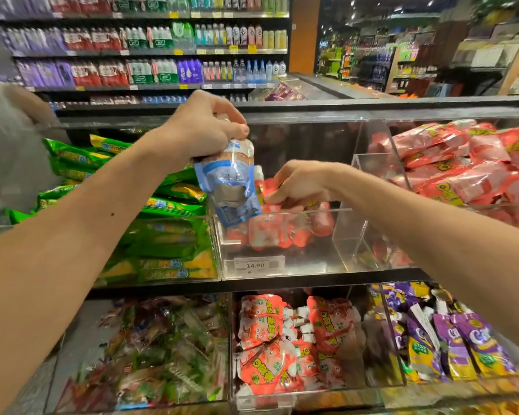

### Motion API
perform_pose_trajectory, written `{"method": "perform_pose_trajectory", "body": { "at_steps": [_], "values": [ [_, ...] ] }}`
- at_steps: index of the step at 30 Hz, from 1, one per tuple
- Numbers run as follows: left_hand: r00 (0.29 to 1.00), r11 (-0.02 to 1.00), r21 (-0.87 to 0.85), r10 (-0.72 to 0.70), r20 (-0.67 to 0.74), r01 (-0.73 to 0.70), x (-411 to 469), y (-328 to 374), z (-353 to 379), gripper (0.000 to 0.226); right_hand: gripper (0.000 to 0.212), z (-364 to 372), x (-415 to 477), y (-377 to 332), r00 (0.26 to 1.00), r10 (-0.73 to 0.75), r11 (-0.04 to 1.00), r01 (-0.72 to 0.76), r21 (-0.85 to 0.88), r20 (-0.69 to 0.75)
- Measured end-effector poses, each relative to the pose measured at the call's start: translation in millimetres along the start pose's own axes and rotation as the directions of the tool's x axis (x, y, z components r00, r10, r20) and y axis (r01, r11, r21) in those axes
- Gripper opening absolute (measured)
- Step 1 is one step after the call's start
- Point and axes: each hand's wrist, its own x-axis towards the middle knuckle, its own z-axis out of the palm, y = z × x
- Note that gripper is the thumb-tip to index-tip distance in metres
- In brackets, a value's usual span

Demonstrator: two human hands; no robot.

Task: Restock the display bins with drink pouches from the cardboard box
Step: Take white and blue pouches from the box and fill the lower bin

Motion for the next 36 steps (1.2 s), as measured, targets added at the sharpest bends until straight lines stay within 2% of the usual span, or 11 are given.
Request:
{"method": "perform_pose_trajectory", "body": {
  "at_steps": [3, 5, 9, 13, 18, 21, 23, 25, 29, 34, 36],
  "values": [
    [1.000, 0.999, 0.027, 0.020, 0.002, -0.020, -2, -4, -2, 0.008, 0.007, 21, 17, -11, 1.000, -0.018, 0.879, 0.009, -0.476, -0.015],
    [0.999, 0.998, 0.043, 0.043, -0.001, -0.043, -5, -7, -3, 0.009, 0.017, 32, 28, -15, 0.997, -0.029, 0.824, 0.062, -0.564, 0.067],
    [0.997, 0.994, 0.084, 0.077, -0.004, -0.077, -10, -10, -2, 0.009, 0.046, 39, 57, -2, 0.976, -0.023, 0.823, 0.141, -0.550, 0.216],
    [0.993, 0.988, 0.104, 0.114, -0.008, -0.113, -15, -10, -1, 0.009, 0.036, 33, 16, -16, 0.903, 0.116, 0.937, 0.039, -0.347, 0.413],
    [0.990, 0.985, 0.100, 0.142, -0.019, -0.139, -22, -8, -5, 0.012, 0.015, 13, -11, -15, 0.883, 0.045, 0.988, 0.029, -0.151, 0.467],
    [0.987, 0.986, 0.046, 0.159, -0.019, -0.158, -27, -3, -10, 0.012, 0.025, 5, -18, -5, 0.984, -0.059, 0.995, 0.071, -0.071, 0.169],
    [0.985, 0.984, -0.053, 0.171, -0.021, -0.172, -29, 2, -9, 0.010, 0.027, 1, -32, -3, 0.990, -0.114, 0.945, 0.135, 0.298, -0.088],
    [0.985, 0.963, -0.209, 0.169, -0.036, -0.173, -34, 11, -2, 0.009, 0.045, 0, -60, -4, 0.966, -0.120, 0.784, 0.234, 0.574, -0.230],
    [0.978, 0.825, -0.527, 0.154, -0.140, -0.206, -49, 36, 30, 0.011, 0.084, 18, -130, -3, 0.974, -0.208, 0.742, 0.220, 0.633, -0.095],
    [0.950, 0.766, -0.565, 0.209, -0.231, -0.306, -84, 69, 97, 0.025, 0.025, 44, -187, 27, 0.944, -0.207, 0.728, 0.324, 0.604, -0.257],
    [0.922, 0.798, -0.496, 0.184, -0.339, -0.342, -102, 76, 125, 0.033, 0.024, 49, -207, 54, 0.927, -0.212, 0.688, 0.366, 0.627, -0.309]
  ]
}}
